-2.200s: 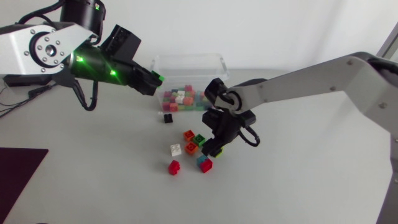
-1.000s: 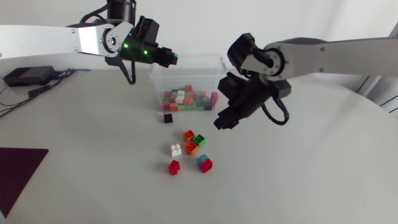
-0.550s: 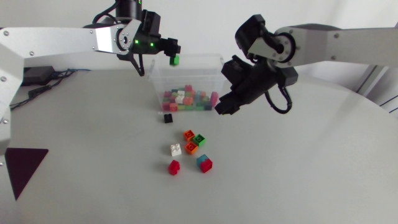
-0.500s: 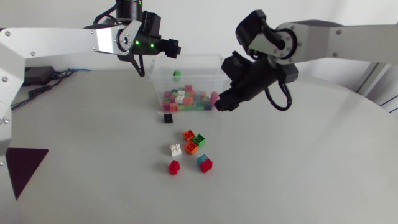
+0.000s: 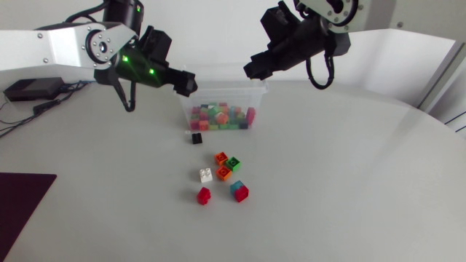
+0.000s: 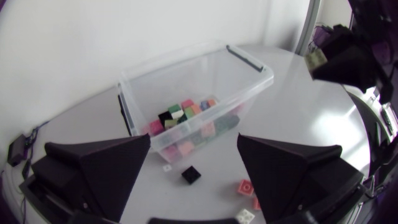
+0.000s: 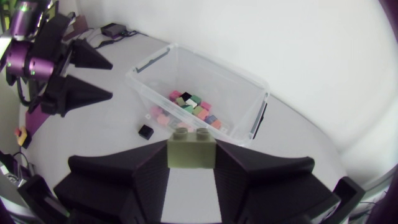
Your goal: Place the duplo bricks in the container
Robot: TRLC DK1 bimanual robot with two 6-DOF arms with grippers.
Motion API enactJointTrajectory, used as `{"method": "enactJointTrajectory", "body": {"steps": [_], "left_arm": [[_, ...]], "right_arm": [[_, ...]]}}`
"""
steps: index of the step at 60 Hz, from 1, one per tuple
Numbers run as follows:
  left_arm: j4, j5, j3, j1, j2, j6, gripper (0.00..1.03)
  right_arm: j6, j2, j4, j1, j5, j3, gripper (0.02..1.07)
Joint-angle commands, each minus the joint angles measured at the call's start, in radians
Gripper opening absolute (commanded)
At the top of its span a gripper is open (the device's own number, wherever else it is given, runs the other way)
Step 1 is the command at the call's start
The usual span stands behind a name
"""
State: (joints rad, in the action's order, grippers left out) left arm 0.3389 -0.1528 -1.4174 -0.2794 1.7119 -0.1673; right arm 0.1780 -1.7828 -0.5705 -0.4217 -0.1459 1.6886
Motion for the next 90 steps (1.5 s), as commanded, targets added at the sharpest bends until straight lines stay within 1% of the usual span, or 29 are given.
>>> {"method": "enactJointTrajectory", "body": {"steps": [1, 9, 13, 28, 34, 36, 37, 44, 52, 54, 55, 59, 61, 65, 71, 79, 82, 90], "left_arm": [[0.026, -0.005, 0.078, 0.019, -0.008, -0.031, 0.98], [0.029, -0.007, 0.136, 0.026, 0.018, -0.031, 0.98], [0.025, -0.007, 0.155, 0.017, 0.041, -0.029, 0.98], [-0.008, -0.004, 0.14, -0.004, 0.152, 0.04, 0.98], [-0.032, 0.016, 0.136, -0.017, 0.193, 0.075, 0.97], [-0.037, 0.029, 0.136, -0.024, 0.198, 0.08, 0.97], [-0.047, 0.052, 0.138, -0.034, 0.203, 0.091, 0.97], [-0.086, 0.094, 0.141, -0.057, 0.218, 0.129, 0.96], [-0.117, 0.13, 0.143, -0.083, 0.255, 0.164, 0.96], [-0.13, 0.153, 0.147, -0.095, 0.264, 0.169, 0.94], [-0.14, 0.157, 0.15, -0.099, 0.265, 0.178, 0.94], [-0.163, 0.183, 0.153, -0.115, 0.287, 0.203, 0.94], [-0.166, 0.196, 0.15, -0.119, 0.292, 0.213, 0.93], [-0.172, 0.236, 0.136, -0.13, 0.319, 0.244, 0.93], [-0.178, 0.292, 0.132, -0.132, 0.345, 0.285, 0.91], [-0.235, 0.369, 0.155, -0.138, 0.365, 0.331, 0.88], [-0.25, 0.381, 0.156, -0.138, 0.373, 0.351, 0.86], [-0.25, 0.384, 0.136, -0.138, 0.384, 0.388, 0.85]], "right_arm": [[-0.031, -0.05, 0.017, 0.009, -0.009, 0.039, 0.32], [-0.04, -0.075, 0.054, 0.012, -0.015, 0.056, 0.32], [-0.04, -0.087, 0.077, 0.012, -0.017, 0.057, 0.32], [-0.057, -0.144, 0.144, 0.014, -0.017, 0.082, 0.32], [-0.069, -0.175, 0.17, 0.014, -0.015, 0.095, 0.32], [-0.072, -0.179, 0.178, 0.014, -0.015, 0.095, 0.32], [-0.077, -0.187, 0.193, 0.014, -0.014, 0.095, 0.32], [-0.095, -0.219, 0.233, 0.015, -0.003, 0.109, 0.32], [-0.103, -0.256, 0.293, 0.017, 0.029, 0.125, 0.33], [-0.106, -0.273, 0.305, 0.018, 0.048, 0.134, 0.39], [-0.106, -0.28, 0.307, 0.018, 0.055, 0.138, 0.43], [-0.106, -0.313, 0.317, 0.018, 0.092, 0.158, 0.85], [-0.11, -0.32, 0.325, 0.018, 0.101, 0.158, 1.03], [-0.121, -0.319, 0.348, 0.018, 0.121, 0.148, 1.03], [-0.137, -0.279, 0.414, 0.018, 0.151, 0.089, 1.03], [-0.146, -0.219, 0.463, 0.024, 0.161, 0.016, 1.03], [-0.146, -0.199, 0.48, 0.024, 0.163, -0.013, 1.03], [-0.143, -0.153, 0.509, 0.032, 0.164, -0.084, 1.03]]}}
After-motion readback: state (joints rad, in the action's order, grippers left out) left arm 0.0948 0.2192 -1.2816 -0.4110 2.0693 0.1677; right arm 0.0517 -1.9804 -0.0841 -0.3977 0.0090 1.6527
